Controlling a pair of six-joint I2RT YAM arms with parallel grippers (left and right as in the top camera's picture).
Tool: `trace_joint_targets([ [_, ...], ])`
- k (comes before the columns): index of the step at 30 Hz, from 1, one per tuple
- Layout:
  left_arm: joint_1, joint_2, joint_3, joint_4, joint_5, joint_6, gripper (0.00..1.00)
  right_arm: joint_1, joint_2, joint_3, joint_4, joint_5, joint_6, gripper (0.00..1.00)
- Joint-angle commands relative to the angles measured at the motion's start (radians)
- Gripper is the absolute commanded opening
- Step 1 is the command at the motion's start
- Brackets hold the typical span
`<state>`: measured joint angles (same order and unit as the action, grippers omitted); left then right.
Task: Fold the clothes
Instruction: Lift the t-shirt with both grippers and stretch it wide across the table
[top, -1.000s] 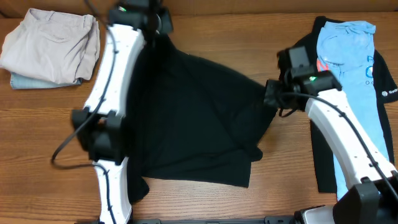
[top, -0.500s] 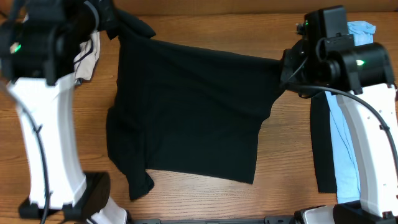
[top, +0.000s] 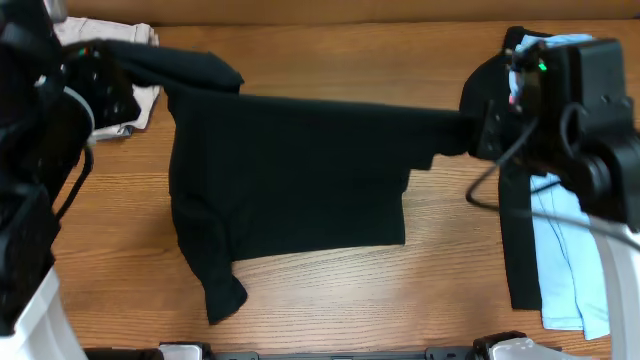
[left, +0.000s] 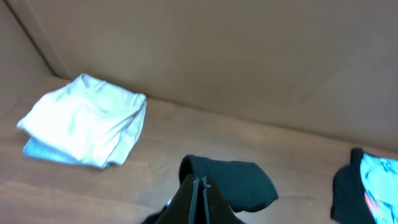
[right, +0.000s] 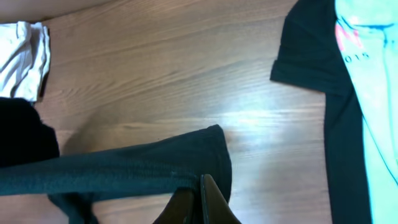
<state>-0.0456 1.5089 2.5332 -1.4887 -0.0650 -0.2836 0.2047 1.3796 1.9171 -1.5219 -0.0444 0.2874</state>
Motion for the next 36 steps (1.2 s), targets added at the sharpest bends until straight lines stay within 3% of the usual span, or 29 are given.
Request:
trace_joint_targets([
  [1, 0.008, -0.038, 0.018, -0.026, -0.035, 0.023, 0.04, -0.004, -0.094, 0.029, -0.031, 0.051, -0.008, 0.04],
  [13, 0.008, -0.212, 0.018, 0.006, -0.051, 0.042, 0.04, -0.004, -0.306, 0.042, -0.066, 0.050, -0.003, 0.04],
  [22, 0.008, -0.304, 0.018, 0.031, -0.097, 0.045, 0.04, -0.004, -0.325, 0.104, -0.047, 0.051, -0.008, 0.04],
  [28, 0.008, -0.225, 0.013, 0.021, -0.100, 0.045, 0.04, -0.004, -0.242, 0.104, 0.033, 0.051, -0.039, 0.04],
  [36, 0.008, -0.016, 0.013, 0.043, -0.105, 0.077, 0.04, -0.004, -0.003, 0.104, 0.153, 0.051, -0.112, 0.04],
])
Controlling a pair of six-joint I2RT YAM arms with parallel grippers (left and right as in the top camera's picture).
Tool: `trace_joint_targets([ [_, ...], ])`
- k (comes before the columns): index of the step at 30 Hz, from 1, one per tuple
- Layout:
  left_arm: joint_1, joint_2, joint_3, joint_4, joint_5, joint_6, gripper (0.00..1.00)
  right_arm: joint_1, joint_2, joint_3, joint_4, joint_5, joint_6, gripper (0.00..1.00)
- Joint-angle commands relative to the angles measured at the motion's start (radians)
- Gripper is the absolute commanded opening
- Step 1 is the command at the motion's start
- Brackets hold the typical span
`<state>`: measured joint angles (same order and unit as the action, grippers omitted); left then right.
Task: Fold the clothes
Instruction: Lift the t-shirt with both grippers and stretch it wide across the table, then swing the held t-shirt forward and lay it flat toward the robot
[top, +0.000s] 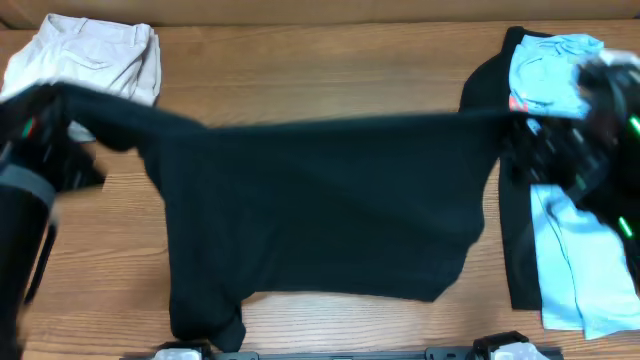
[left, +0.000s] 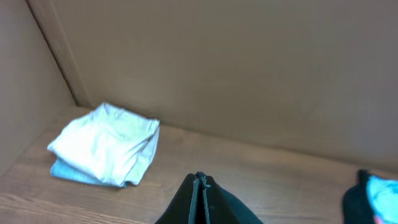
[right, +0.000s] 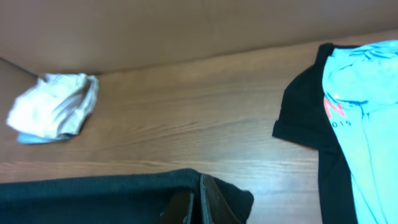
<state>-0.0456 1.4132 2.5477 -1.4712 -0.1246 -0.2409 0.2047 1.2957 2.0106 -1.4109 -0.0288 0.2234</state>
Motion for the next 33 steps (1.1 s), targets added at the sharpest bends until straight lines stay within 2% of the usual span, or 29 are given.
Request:
trace_joint_targets([
  [1, 0.008, 0.112, -0.002, 0.054, -0.045, 0.038, 0.04, -0.004, 0.112, 0.010, 0.075, 0.035, -0.055, 0.04],
  [6, 0.008, 0.270, -0.002, 0.305, -0.071, 0.060, 0.04, -0.004, 0.272, 0.011, 0.370, 0.084, -0.076, 0.04],
  [10, 0.008, 0.333, -0.002, 0.554, -0.100, 0.108, 0.04, -0.004, 0.306, 0.018, 0.603, 0.116, -0.130, 0.04],
  [16, 0.008, 0.322, 0.047, 0.764, -0.093, 0.178, 0.04, -0.011, 0.304, 0.134, 0.663, 0.186, -0.203, 0.04],
  [19, 0.008, 0.322, 0.056, 0.805, -0.093, 0.214, 0.04, -0.024, 0.305, 0.137, 0.672, 0.185, -0.205, 0.04],
  [22, 0.008, 0.338, 0.055, 0.770, -0.093, 0.240, 0.04, -0.034, 0.326, 0.137, 0.638, 0.184, -0.205, 0.04],
  [25, 0.008, 0.382, 0.053, 0.666, -0.105, 0.246, 0.04, -0.035, 0.369, 0.136, 0.565, 0.182, -0.205, 0.04],
  [30, 0.008, 0.478, 0.053, 0.424, -0.103, 0.243, 0.04, -0.036, 0.462, 0.136, 0.411, 0.157, -0.204, 0.04],
  [33, 0.008, 0.527, 0.053, 0.269, -0.103, 0.192, 0.04, -0.036, 0.511, 0.135, 0.321, 0.132, -0.201, 0.04],
])
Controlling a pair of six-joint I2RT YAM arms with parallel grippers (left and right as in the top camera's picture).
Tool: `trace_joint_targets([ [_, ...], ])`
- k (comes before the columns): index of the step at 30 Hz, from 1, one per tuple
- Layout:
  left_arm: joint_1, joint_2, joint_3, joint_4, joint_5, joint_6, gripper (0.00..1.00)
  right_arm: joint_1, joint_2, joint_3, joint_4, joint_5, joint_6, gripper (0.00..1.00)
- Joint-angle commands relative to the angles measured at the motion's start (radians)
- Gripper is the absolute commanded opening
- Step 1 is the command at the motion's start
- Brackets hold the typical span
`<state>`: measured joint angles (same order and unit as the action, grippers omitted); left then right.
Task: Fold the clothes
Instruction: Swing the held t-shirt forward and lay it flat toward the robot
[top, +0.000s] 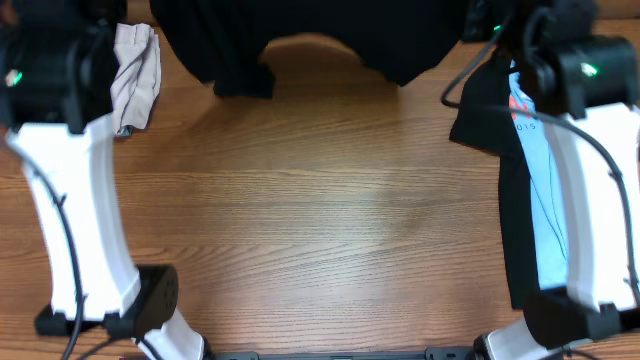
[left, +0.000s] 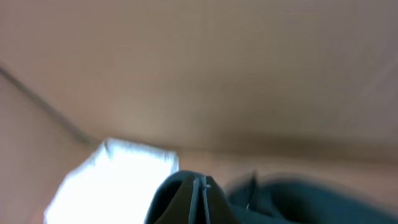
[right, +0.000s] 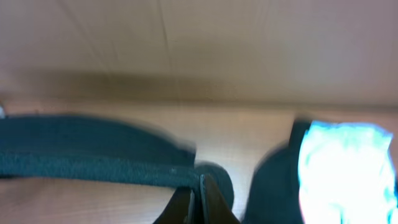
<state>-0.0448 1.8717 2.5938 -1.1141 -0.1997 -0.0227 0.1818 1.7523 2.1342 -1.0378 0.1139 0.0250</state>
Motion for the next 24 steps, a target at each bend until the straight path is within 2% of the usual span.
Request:
trace_joint_targets([
  [1, 0.007, 0.082, 0.007, -0.145, -0.032, -0.051, 0.04, -0.013, 0.066, 0.012, -0.078, -0.026, -0.002, 0.04],
  [5, 0.020, 0.111, 0.007, -0.328, -0.043, -0.205, 0.04, -0.014, 0.078, 0.012, -0.176, -0.086, 0.036, 0.04],
  [8, 0.033, 0.108, 0.007, -0.422, -0.013, -0.255, 0.04, -0.014, 0.073, 0.012, -0.247, -0.134, 0.082, 0.04],
  [14, 0.040, 0.084, 0.007, -0.576, 0.041, -0.253, 0.04, -0.014, 0.060, 0.012, -0.412, -0.172, 0.140, 0.04],
  [16, 0.038, 0.061, -0.014, -0.576, 0.106, -0.196, 0.04, -0.013, 0.044, 0.012, -0.463, -0.172, 0.156, 0.04],
  [19, 0.038, 0.021, -0.030, -0.576, 0.160, -0.190, 0.04, -0.013, 0.008, 0.012, -0.527, -0.172, 0.175, 0.04],
  [24, 0.038, -0.101, -0.131, -0.576, 0.160, -0.190, 0.04, -0.013, -0.076, 0.012, -0.618, -0.172, 0.198, 0.04],
])
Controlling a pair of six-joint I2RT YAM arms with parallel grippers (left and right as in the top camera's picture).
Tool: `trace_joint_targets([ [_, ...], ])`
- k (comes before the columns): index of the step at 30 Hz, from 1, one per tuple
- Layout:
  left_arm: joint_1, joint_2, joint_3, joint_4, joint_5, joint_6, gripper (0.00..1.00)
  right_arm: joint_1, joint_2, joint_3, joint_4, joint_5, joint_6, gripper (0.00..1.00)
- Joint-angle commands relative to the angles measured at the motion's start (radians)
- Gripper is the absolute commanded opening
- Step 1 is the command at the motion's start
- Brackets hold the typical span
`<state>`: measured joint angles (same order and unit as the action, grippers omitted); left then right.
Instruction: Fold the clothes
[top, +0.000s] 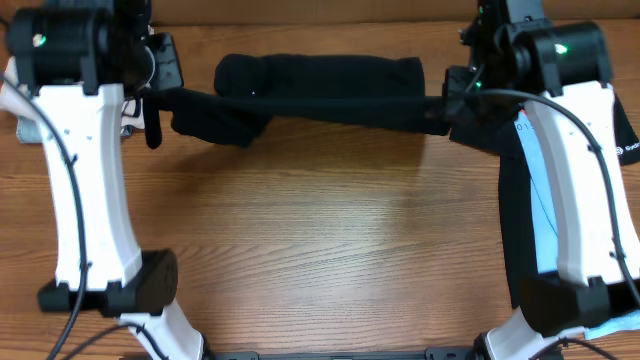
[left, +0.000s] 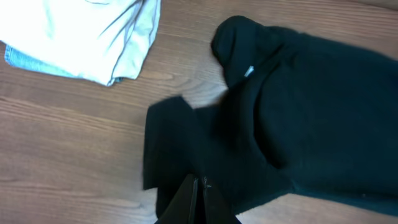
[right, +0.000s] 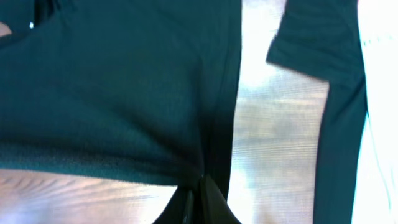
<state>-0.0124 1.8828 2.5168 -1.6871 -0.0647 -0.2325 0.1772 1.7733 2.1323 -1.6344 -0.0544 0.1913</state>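
Observation:
A black garment (top: 320, 85) hangs stretched between both arms over the far part of the table, its lower part bunched on the wood. My left gripper (top: 165, 98) is shut on its left edge; in the left wrist view the shut gripper (left: 200, 186) pinches black cloth (left: 292, 118). My right gripper (top: 447, 100) is shut on the right edge, and the right wrist view shows that gripper (right: 200, 185) closed on the dark fabric (right: 124, 93).
A folded whitish garment (left: 81, 31) lies at the far left. A black shirt (right: 339, 93) and a light blue shirt (top: 545, 215) lie along the right side. A brown wall runs along the table's far edge.
The garment was held high at the top of the overhead view. Now both grippers are lower and its lower part rests bunched on the far table, with the top edge stretched between them.
First the black garment lay spread on the table with both grippers shut on its far corners. Then it was lifted and stretched between them. Later it hung high near the back wall. Now it is lowered, doubled over itself on the far table.

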Motion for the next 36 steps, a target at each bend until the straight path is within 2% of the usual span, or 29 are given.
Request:
trace_joint_targets([
  [1, 0.006, -0.145, -0.092, -0.002, 0.013, 0.019, 0.04, -0.007, -0.116, 0.013, -0.038, -0.003, 0.039, 0.04],
  [8, 0.006, -0.342, -0.374, -0.002, -0.008, 0.014, 0.04, 0.006, -0.277, -0.112, -0.059, 0.000, 0.089, 0.04],
  [14, 0.006, -0.463, -0.558, -0.001, -0.037, -0.009, 0.04, 0.006, -0.468, -0.400, -0.016, 0.000, 0.141, 0.04],
  [22, 0.005, -0.634, -0.721, 0.000, -0.009, -0.046, 0.04, 0.006, -0.741, -0.777, 0.051, -0.001, 0.289, 0.04],
  [29, 0.005, -0.728, -0.936, 0.031, 0.013, -0.045, 0.04, 0.006, -0.790, -0.910, 0.063, -0.001, 0.319, 0.04],
  [36, 0.005, -0.731, -1.143, 0.239, 0.014, -0.060, 0.04, 0.006, -0.744, -1.003, 0.168, -0.030, 0.319, 0.04],
])
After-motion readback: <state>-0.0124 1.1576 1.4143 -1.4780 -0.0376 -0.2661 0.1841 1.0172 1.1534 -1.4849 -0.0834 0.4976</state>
